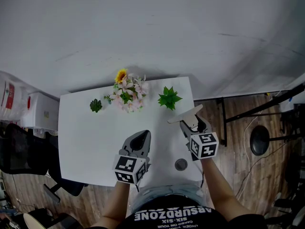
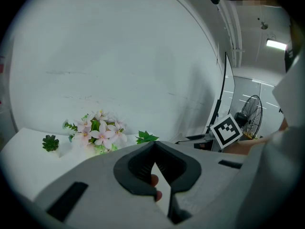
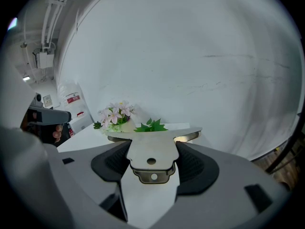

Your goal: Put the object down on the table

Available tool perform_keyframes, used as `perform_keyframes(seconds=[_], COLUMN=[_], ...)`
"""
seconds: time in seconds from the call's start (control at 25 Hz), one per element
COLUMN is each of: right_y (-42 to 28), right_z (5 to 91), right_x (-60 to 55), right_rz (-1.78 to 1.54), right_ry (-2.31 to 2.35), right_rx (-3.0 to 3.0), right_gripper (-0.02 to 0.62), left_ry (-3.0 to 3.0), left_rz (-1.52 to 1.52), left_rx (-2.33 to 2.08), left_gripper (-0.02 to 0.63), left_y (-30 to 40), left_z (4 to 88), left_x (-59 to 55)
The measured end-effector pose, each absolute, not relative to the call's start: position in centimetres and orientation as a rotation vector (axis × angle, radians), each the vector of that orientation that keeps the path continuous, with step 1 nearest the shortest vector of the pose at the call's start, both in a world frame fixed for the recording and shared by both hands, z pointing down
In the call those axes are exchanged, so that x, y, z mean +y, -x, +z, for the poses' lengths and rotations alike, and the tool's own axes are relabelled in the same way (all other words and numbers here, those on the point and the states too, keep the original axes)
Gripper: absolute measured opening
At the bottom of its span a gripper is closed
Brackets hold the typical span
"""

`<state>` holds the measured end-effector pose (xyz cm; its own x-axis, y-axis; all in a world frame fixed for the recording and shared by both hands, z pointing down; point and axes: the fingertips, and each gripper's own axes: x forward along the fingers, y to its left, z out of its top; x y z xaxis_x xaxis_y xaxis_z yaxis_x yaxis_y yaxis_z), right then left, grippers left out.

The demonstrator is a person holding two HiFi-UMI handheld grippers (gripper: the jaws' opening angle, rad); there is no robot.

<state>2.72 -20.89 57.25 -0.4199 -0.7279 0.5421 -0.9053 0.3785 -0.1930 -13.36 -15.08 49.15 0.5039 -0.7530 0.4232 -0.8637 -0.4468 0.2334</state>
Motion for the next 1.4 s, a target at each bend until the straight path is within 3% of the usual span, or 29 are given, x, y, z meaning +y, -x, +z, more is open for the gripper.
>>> perform_keyframes(seconds=[1.4], right_y=[-2.5], right_z=[64.1], right_x=[-21.7], right_rz=[0.719], right_ry=[-1.321], right_rx=[-2.149], right_gripper=[0.287], left_ry=[-2.307], left_rz=[0.418], left_rx=[-1.298], left_gripper=[0.005], left_y=[12.8], left_z=[50.7], left_x=[-14.7])
